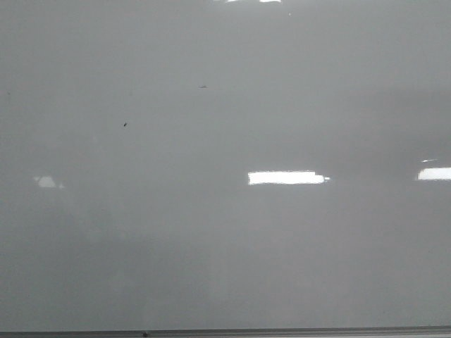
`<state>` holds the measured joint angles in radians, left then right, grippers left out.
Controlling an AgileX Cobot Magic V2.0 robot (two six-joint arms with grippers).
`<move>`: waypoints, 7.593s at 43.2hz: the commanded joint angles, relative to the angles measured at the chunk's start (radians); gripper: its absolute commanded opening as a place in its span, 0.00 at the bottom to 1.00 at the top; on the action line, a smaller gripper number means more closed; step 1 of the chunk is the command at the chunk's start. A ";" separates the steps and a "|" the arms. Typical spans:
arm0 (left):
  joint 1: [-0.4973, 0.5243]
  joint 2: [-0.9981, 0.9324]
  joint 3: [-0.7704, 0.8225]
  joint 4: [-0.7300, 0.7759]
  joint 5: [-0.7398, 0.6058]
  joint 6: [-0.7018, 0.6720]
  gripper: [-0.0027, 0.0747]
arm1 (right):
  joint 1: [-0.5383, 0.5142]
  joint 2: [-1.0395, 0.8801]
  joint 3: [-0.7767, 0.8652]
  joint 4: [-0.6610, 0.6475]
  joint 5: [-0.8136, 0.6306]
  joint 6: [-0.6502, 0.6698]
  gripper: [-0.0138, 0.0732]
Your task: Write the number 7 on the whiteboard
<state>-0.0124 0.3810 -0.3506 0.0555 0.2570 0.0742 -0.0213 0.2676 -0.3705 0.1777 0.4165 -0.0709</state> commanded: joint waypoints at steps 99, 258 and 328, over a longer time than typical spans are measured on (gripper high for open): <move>0.132 1.126 -0.330 0.522 -0.282 -0.472 0.06 | -0.002 0.017 -0.036 0.009 -0.082 -0.003 0.92; -1.086 0.252 -0.316 0.078 0.380 0.054 0.33 | 0.877 0.878 -0.624 0.288 0.173 -0.609 0.08; -1.086 -0.020 -0.188 -0.003 0.345 0.052 0.01 | 0.513 1.348 -1.009 0.309 0.032 -0.387 0.09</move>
<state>-1.0948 0.3542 -0.5126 0.0593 0.6794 0.1347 0.5412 1.6695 -1.3446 0.4940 0.4942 -0.4588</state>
